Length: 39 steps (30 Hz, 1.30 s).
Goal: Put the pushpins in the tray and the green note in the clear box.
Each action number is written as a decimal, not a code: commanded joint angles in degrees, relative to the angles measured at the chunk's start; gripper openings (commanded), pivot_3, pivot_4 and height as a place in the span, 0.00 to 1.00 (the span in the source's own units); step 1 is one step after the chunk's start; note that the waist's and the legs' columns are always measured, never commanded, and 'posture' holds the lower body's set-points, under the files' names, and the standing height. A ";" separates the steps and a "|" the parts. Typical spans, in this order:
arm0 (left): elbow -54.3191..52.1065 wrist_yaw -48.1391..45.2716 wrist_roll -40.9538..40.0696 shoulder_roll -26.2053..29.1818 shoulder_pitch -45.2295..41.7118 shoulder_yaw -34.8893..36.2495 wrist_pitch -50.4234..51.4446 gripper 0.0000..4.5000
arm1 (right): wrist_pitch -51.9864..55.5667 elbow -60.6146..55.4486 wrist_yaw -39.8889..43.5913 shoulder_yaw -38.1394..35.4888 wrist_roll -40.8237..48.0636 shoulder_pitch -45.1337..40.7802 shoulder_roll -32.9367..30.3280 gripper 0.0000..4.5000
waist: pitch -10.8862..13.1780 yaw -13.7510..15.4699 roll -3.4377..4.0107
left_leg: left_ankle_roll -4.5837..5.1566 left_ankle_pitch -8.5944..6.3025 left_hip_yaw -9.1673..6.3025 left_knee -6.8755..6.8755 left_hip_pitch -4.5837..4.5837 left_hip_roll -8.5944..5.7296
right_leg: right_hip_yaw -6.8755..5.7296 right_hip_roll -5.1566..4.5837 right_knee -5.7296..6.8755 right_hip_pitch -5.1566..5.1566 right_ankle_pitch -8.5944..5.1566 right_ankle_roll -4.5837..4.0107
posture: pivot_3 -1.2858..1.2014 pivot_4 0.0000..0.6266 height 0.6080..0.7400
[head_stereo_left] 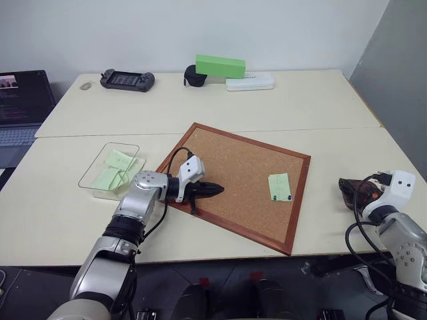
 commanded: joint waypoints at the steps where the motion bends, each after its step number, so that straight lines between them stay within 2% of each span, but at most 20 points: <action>1: -0.24 -0.41 1.01 0.95 1.18 -0.82 0.79 0.00 | -3.30 -1.25 0.91 0.21 -1.50 -0.19 -1.50 1.00 | 0.00 0.00 0.00 | 0.00 0.00 -0.01 0.00 0.00 0.00 | 0.00 0.00 0.00 0.00 0.00 0.00 | 0.52 0.24 1.00; 9: -0.56 -0.36 0.89 0.88 1.43 -0.80 0.95 0.00 | -5.94 -5.94 4.15 0.96 -1.94 3.11 -3.12 1.00 | 0.00 0.02 0.00 | 0.00 0.00 -0.01 -0.01 -0.01 0.00 | -0.02 0.01 -0.02 0.00 0.00 0.00 | 0.52 0.24 1.00; 13: -0.54 -0.58 0.85 0.93 1.44 -0.83 0.86 0.00 | -13.94 -13.20 17.57 6.57 -3.67 11.86 -8.82 1.00 | 0.00 0.02 0.01 | 0.00 0.00 -0.01 -0.03 -0.03 0.00 | -0.01 0.01 -0.08 0.00 0.00 0.00 | 0.52 0.24 1.00; 18: -0.83 -0.76 0.88 1.01 1.86 -1.02 0.68 0.00 | -23.33 -17.93 27.40 13.04 -6.53 19.43 -13.06 1.00 | -0.01 -0.06 0.01 | 0.00 0.00 -0.02 0.00 0.03 -0.03 | -0.05 0.11 -0.15 0.10 -0.01 0.02 | 0.52 0.24 1.00; 25: -0.82 -0.89 0.80 0.85 1.76 -1.22 0.71 0.00 | -28.76 -14.88 30.06 21.06 -10.34 15.43 -12.75 1.00 | -0.01 -0.12 0.00 | 0.00 0.00 -0.01 0.01 0.20 0.00 | -0.02 0.26 -0.19 0.27 -0.01 0.02 | 0.52 0.24 1.00; 35: -1.61 -1.03 0.85 1.19 2.36 -1.41 0.48 0.00 | -28.45 -4.56 31.67 24.73 -8.99 7.68 -9.25 1.00 | 0.00 0.05 -0.01 | 0.00 0.00 -0.06 0.00 0.18 0.03 | -0.04 0.25 -0.22 0.27 0.00 0.00 | 0.52 0.24 1.00; 39: -2.09 -0.99 0.83 1.59 2.75 -1.20 0.59 0.00 | -28.70 -2.83 31.47 25.37 -9.69 6.69 -8.36 0.86 | 0.00 0.02 -0.01 | 0.00 0.00 -0.06 0.00 0.18 0.03 | -0.04 0.25 -0.21 0.27 0.00 0.00 | 0.52 0.24 1.00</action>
